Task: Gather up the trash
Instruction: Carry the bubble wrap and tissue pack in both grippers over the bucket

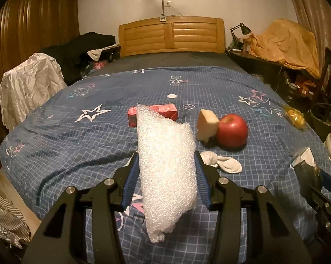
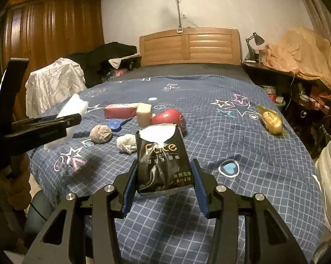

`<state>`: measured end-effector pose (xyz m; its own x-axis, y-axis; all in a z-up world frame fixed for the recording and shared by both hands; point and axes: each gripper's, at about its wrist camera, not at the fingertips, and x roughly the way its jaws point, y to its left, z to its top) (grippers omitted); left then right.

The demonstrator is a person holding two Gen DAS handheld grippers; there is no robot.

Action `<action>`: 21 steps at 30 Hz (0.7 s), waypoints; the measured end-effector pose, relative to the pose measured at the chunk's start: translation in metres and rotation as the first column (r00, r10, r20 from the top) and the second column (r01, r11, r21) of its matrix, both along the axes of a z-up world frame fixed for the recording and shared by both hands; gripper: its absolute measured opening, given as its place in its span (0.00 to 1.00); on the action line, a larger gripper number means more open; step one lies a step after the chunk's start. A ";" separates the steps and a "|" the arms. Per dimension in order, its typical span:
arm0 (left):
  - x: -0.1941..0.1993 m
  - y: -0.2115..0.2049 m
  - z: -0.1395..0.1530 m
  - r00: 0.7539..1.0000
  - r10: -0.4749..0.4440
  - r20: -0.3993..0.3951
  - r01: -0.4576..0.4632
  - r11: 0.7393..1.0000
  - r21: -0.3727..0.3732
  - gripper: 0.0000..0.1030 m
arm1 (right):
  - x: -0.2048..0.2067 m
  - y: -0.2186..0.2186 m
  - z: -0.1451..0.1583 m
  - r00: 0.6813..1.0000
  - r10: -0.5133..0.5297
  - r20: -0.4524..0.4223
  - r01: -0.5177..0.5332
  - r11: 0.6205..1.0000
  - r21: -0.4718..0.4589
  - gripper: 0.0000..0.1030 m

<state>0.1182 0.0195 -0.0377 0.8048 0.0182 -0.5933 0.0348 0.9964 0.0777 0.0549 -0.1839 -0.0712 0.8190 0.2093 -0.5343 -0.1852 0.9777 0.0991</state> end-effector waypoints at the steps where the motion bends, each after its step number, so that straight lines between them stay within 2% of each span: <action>1: -0.001 -0.001 -0.001 1.000 0.002 0.003 -0.002 1.000 0.004 0.45 | -0.001 0.001 0.000 1.000 0.001 0.001 -0.001 1.000 -0.001 0.47; 21: -0.015 -0.007 0.003 0.999 0.010 0.036 -0.011 0.999 0.040 0.45 | -0.014 -0.002 0.007 1.000 0.002 0.027 -0.002 1.000 -0.012 0.47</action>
<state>0.1030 0.0125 -0.0352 0.8249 0.0502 -0.5630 0.0208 0.9927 0.1189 0.0406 -0.1856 -0.0640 0.8329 0.2050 -0.5140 -0.1898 0.9783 0.0826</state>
